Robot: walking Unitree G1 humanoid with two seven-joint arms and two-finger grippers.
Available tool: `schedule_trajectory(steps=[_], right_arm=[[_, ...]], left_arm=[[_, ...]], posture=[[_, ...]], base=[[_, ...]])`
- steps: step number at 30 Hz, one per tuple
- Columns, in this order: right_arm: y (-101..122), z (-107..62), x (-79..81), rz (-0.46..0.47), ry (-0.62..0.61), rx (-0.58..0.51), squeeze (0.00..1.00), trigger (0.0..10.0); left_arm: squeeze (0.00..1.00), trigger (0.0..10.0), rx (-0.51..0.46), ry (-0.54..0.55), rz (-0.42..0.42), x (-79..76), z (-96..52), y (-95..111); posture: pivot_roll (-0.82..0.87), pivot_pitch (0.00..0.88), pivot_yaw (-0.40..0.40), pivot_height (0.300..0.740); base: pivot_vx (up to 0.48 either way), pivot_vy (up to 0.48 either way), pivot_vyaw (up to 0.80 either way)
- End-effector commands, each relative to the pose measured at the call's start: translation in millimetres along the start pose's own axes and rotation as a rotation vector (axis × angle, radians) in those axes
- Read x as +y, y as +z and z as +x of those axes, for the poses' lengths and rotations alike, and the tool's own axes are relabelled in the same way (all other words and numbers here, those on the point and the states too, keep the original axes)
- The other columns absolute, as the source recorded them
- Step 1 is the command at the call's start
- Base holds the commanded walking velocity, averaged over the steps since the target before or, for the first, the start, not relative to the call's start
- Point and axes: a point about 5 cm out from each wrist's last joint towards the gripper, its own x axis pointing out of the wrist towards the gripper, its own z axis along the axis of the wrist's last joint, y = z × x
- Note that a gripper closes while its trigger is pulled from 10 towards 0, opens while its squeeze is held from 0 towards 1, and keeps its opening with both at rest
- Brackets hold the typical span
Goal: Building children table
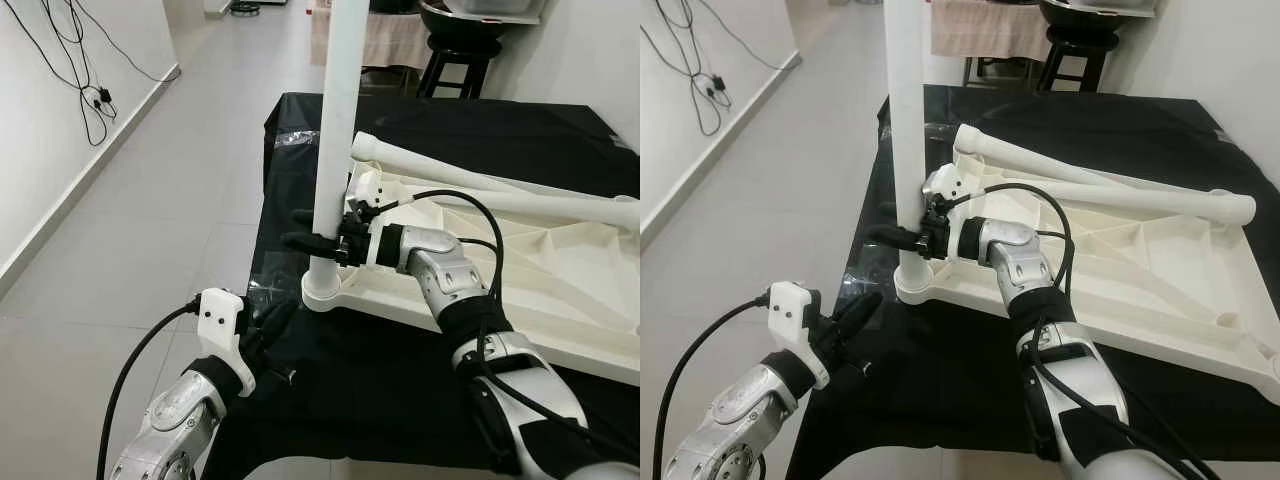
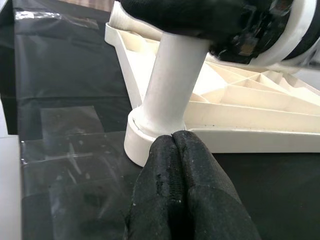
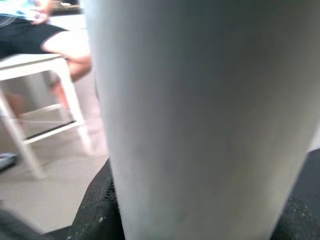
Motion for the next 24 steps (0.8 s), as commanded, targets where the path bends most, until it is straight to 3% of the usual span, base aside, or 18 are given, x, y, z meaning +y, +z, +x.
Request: schedule_trajectory(steps=[1,2,3,4,7,9,10,13,14,15,20,24], right_arm=[[-34,-9.9,-1.5,0.026,-0.195,0.185,0.00,0.0],[-48,-13.2,13.1,0.109,-0.483,0.202,0.00,0.0],[-57,-18.9,37.0,0.163,-0.606,0.215,0.00,0.0],[-54,-13.3,60.0,0.080,-0.562,0.250,0.00,0.0],[-49,-10.0,63.2,0.086,-0.546,0.222,0.00,0.0],[-46,-3.0,55.0,0.070,-0.478,0.199,0.00,0.0],[-46,-2.3,50.1,0.078,-0.468,0.192,0.00,3.1],[-47,-1.4,46.3,0.068,-0.481,0.203,0.00,3.1],[-48,0.1,45.5,0.078,-0.448,0.196,0.00,10.0],[-46,-0.2,45.9,0.096,-0.414,0.163,1.00,10.0],[-32,-14.6,53.4,0.093,-0.316,0.045,1.00,10.0],[-31,-37.4,60.9,0.107,-0.361,0.038,1.00,10.0]], left_arm=[[0.00,10.0,-0.005,0.000,-0.001,-1.6,-2.1,1],[0.00,10.0,-0.006,0.000,0.001,-0.3,-3.3,2],[0.00,10.0,-0.005,0.001,0.003,0.9,-4.2,3],[0.00,10.0,-0.003,0.002,0.006,3.2,-4.7,3],[0.00,10.0,0.000,0.002,0.005,4.5,-4.8,3],[0.00,10.0,0.010,-0.001,0.009,5.4,-3.8,2],[0.00,10.0,0.016,-0.003,0.013,5.3,-3.1,2],[0.00,10.0,0.024,-0.005,0.021,5.3,-2.5,2],[0.00,10.0,0.032,0.004,0.023,5.7,-2.9,1],[0.00,10.0,0.040,0.015,0.033,6.2,-3.5,1],[0.00,10.0,0.089,0.022,0.027,9.3,-3.1,0],[0.00,10.0,0.075,0.095,0.058,20.5,-1.8,8]], posture=[[0.05,0.075,-0.069,0.740],[0.04,0.086,-0.057,0.740],[0.04,0.090,-0.054,0.740],[0.02,0.087,-0.034,0.740],[0.01,0.071,-0.032,0.740],[0.04,0.075,-0.051,0.740],[0.04,0.075,-0.051,0.740],[0.03,0.073,-0.043,0.740],[0.03,0.072,-0.041,0.740],[0.03,0.071,-0.038,0.740],[0.01,0.073,-0.032,0.740],[-0.01,0.075,-0.036,0.740]], base=[[0.000,0.000,0.00],[0.000,0.000,0.00],[0.000,0.000,0.00],[0.000,0.000,0.00],[0.000,0.000,0.00],[0.000,0.000,0.00],[0.000,0.000,0.00],[0.000,0.000,0.00],[0.000,0.000,0.00],[0.000,0.000,0.00],[0.000,0.000,0.00],[0.000,0.000,0.00]])
